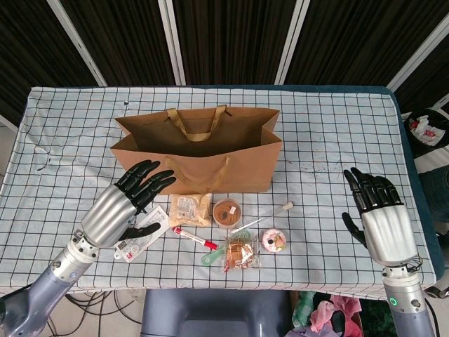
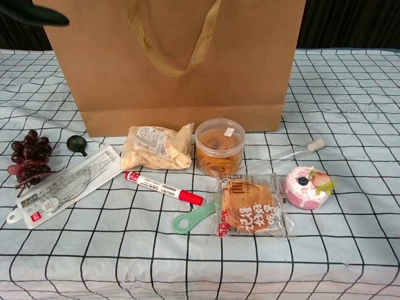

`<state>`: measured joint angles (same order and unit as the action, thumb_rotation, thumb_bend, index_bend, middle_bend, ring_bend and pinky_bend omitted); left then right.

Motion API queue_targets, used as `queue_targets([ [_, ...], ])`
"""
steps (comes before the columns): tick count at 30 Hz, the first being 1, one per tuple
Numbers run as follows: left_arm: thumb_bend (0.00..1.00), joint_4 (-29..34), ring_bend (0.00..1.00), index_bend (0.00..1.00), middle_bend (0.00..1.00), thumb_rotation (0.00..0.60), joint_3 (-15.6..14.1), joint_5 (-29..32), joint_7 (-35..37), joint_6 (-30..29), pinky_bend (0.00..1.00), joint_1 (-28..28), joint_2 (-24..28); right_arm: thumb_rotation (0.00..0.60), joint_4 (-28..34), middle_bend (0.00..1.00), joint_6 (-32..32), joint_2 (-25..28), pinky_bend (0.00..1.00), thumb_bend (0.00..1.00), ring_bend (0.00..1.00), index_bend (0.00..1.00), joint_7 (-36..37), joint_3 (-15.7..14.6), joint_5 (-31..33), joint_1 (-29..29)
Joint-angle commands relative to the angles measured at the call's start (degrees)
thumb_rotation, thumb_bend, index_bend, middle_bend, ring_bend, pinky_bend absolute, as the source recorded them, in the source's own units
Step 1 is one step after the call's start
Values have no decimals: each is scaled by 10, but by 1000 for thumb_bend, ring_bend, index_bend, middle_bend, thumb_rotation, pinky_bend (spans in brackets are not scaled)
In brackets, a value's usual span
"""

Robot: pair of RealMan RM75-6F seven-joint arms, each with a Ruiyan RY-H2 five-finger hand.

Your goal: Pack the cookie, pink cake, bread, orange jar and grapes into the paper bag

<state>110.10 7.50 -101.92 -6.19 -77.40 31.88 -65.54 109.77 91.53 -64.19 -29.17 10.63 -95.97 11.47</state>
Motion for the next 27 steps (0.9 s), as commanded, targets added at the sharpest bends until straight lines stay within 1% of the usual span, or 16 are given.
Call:
queue_targets([
  [1, 109, -7, 5, 99, 121, 600, -21, -21, 3, -5, 101, -13, 7, 600, 12, 142, -13, 6, 226, 221, 201, 87, 20, -23, -1, -8],
  [5, 109, -28, 5, 99, 119, 600, -35, -35, 13, -33, 101, -32, 5, 600, 44, 134, -63, 28, 226, 201, 175, 86, 56, -67, -4, -10],
  [6, 109, -39, 5, 99, 118, 600, -42, -40, 19, -47, 101, -42, 5, 600, 53, 128, -81, 35, 226, 193, 160, 85, 62, -83, -10, -10],
  [8, 109, -60, 4, 99, 117, 600, -52, -45, 33, -68, 101, -57, 7, 600, 56, 118, -95, 35, 227, 178, 147, 84, 61, -98, -19, -11],
  [10, 110, -89, 5, 99, 115, 600, -64, -44, 56, -97, 101, -79, 10, 600, 50, 102, -107, 23, 224, 162, 142, 83, 49, -112, -29, -13],
  [13, 109, -132, 5, 99, 118, 600, -73, -48, 88, -141, 101, -104, 9, 600, 41, 74, -127, -2, 213, 145, 136, 84, 38, -128, -36, -14],
  [15, 109, -179, 5, 99, 118, 600, -76, -52, 118, -190, 101, -128, 0, 600, 31, 62, -144, -28, 205, 130, 123, 83, 33, -141, -38, -14],
  [17, 109, -210, 5, 100, 118, 600, -75, -44, 136, -222, 102, -146, -10, 600, 22, 57, -162, -46, 200, 124, 114, 83, 26, -151, -38, -12],
  [19, 109, -249, 4, 101, 118, 600, -73, -32, 166, -256, 101, -165, -26, 600, 10, 56, -184, -71, 199, 125, 113, 83, 13, -154, -36, -6],
  [21, 109, -279, 4, 101, 118, 600, -73, -21, 199, -273, 101, -176, -40, 600, 0, 56, -203, -94, 199, 125, 113, 83, -4, -150, -31, 3],
  [25, 111, -329, 3, 102, 117, 600, -76, -3, 251, -281, 98, -189, -62, 600, -4, 57, -252, -138, 199, 125, 113, 83, -24, -139, -15, 27],
  [27, 116, -344, 0, 102, 115, 600, -76, 8, 269, -278, 92, -193, -70, 600, -7, 57, -277, -156, 199, 124, 113, 83, -26, -132, -1, 41],
])
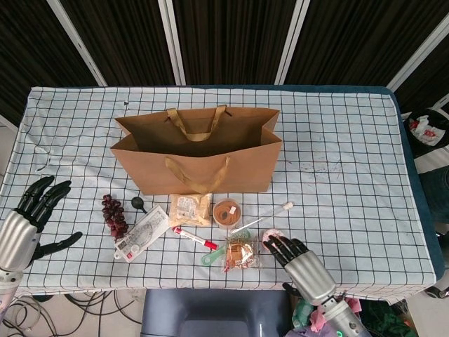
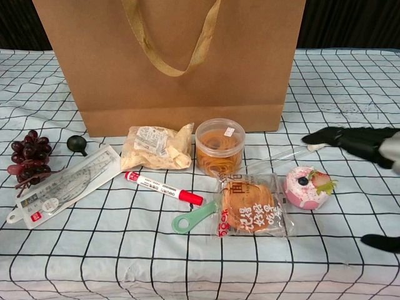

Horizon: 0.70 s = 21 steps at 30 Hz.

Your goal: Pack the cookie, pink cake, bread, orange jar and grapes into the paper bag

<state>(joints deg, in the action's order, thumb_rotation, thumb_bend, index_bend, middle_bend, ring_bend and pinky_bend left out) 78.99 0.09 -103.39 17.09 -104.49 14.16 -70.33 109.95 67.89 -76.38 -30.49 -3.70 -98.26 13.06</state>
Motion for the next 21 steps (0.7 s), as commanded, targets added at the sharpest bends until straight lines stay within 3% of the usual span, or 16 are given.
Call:
queue_targets([
  [1, 117, -35, 0, 102, 115, 600, -2, 24, 41, -5, 91, -16, -24, 600, -13, 57, -53, -43, 199, 124, 113, 83, -14, 17, 30, 32],
  [8, 117, -46, 0, 103, 115, 600, 2, 29, 42, -1, 88, -19, -27, 600, -76, 58, -119, -118, 199, 124, 113, 83, -30, 63, 102, 80],
  [16, 117, -45, 0, 103, 113, 600, 9, 40, 34, 9, 88, -20, -29, 600, -122, 70, -121, -173, 199, 124, 115, 84, -43, 85, 134, 102],
  [21, 117, -42, 0, 102, 112, 600, 14, 48, 30, 18, 88, -20, -30, 600, -139, 163, -124, -192, 199, 143, 185, 114, -50, 91, 153, 115],
])
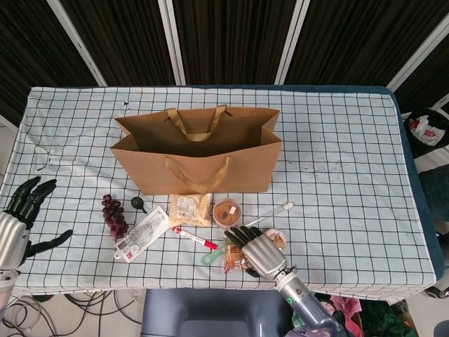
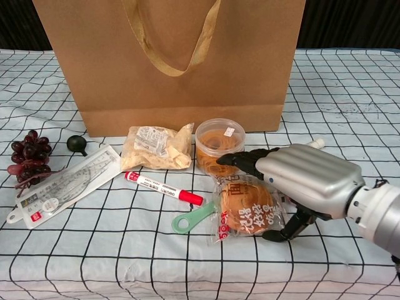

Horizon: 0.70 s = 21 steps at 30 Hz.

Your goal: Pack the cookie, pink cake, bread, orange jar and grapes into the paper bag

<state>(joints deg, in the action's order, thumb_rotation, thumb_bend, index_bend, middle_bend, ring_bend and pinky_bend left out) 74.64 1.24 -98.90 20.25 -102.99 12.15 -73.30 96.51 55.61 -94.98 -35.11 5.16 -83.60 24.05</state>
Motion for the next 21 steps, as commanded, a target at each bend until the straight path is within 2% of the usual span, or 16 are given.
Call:
queue_targets([
  [1, 117, 2, 0, 103, 112, 600, 4, 4, -2, 4, 88, 0, 0, 600, -5, 188, -1, -8, 199, 159, 208, 131, -4, 2, 8, 8],
  [5, 117, 3, 0, 102, 111, 600, 7, 10, -4, 9, 88, -1, 1, 600, -10, 321, 5, -16, 216, 283, 341, 277, -3, -3, 7, 15],
  [9, 117, 8, 0, 102, 109, 600, 9, 14, -7, 16, 88, -2, 2, 600, -20, 353, 24, -27, 223, 348, 370, 393, 11, -9, -8, 16],
  [14, 117, 18, 0, 102, 106, 600, 10, 18, -7, 22, 88, -5, 8, 600, -18, 359, 44, -26, 226, 361, 375, 430, 33, -13, -20, 15],
  [21, 117, 24, 0, 102, 104, 600, 10, 18, -10, 25, 88, -7, 10, 600, 31, 359, 109, 12, 227, 363, 376, 430, 93, -12, -48, -5],
])
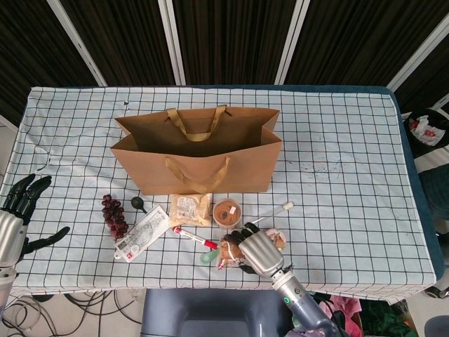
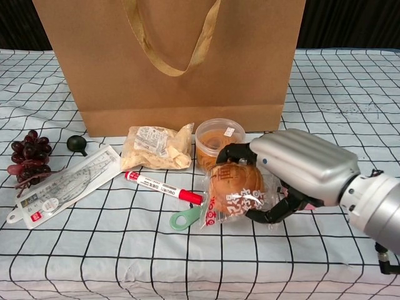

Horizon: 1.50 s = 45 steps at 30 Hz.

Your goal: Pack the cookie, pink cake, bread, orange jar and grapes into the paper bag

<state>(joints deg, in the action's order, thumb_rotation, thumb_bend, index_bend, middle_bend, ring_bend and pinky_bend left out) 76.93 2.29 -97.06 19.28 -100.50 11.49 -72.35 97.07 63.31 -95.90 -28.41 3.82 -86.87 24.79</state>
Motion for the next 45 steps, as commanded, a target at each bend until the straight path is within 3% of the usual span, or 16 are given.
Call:
queue_targets([
  [1, 117, 1, 0, 101, 105, 600, 0, -1, -1, 0, 88, -1, 1, 600, 40, 359, 49, 33, 227, 363, 376, 430, 39, 2, -22, -19],
  [8, 117, 3, 0, 101, 104, 600, -2, -7, -7, 2, 88, -2, 0, 600, 98, 351, 181, 108, 227, 362, 377, 430, 126, 34, -62, -67],
  [13, 117, 5, 0, 101, 104, 600, -5, -14, -10, 2, 89, -3, 0, 600, 92, 331, 238, 139, 227, 358, 377, 430, 176, 97, -46, -75],
  [22, 117, 9, 0, 99, 104, 600, -7, -15, -10, 8, 88, -3, 1, 600, 52, 318, 240, 164, 227, 356, 376, 430, 189, 255, 45, -15],
  [29, 117, 5, 0, 99, 104, 600, -8, -18, -20, 13, 88, -2, 2, 600, 11, 317, 188, 172, 227, 356, 375, 412, 187, 326, 90, 61],
  [35, 117, 5, 0, 98, 103, 600, -6, -20, -24, 11, 88, -3, 1, 600, 14, 317, 112, 179, 227, 355, 374, 408, 165, 343, 143, 127],
  [45, 117, 5, 0, 97, 99, 600, -7, -23, -34, 15, 80, -3, 1, 600, -3, 302, 56, 119, 227, 355, 360, 405, 120, 317, 204, 220],
])
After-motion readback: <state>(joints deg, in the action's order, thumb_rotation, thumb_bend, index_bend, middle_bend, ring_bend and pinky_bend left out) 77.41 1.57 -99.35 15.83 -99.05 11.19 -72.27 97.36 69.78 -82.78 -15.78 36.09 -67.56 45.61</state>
